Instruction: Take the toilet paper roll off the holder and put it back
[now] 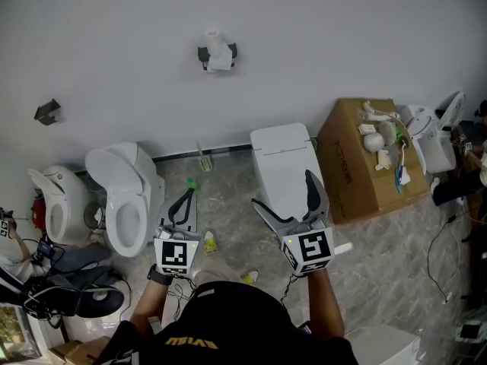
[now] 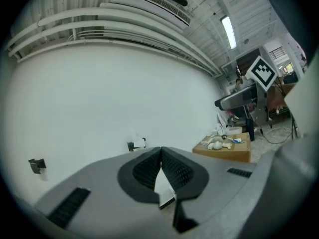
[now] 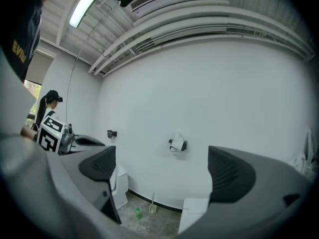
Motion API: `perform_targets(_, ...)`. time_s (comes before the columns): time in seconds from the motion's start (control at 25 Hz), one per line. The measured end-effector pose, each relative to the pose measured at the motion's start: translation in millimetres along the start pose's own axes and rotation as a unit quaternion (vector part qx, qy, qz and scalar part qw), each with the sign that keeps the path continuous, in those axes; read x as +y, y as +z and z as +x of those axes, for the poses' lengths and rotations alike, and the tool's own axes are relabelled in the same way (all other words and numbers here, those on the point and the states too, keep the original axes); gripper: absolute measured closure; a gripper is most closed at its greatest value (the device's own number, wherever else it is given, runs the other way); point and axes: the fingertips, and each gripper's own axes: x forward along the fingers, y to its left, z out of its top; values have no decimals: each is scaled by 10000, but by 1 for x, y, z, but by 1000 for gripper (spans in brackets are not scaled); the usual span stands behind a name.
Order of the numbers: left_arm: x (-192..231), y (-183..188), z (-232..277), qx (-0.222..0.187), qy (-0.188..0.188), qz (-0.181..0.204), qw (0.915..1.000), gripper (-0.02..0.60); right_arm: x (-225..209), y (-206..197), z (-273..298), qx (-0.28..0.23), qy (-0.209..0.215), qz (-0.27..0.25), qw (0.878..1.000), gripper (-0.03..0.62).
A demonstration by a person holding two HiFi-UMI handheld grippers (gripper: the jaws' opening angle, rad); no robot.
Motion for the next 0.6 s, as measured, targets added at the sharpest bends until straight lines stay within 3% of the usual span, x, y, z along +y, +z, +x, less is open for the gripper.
perform_targets(0.36, 45, -7, 39, 1, -80, -21, 10000, 571, 10, 8, 60, 10, 109, 173, 9998, 26)
perform_targets(0.48, 78, -7, 59, -75, -95, 11, 9999, 571, 16, 22, 94, -114, 140, 425, 9989, 26)
perform_targets(0.6, 123, -12, 75, -122, -39, -36, 9999, 571, 27, 30, 138, -46, 93, 331, 9994, 26)
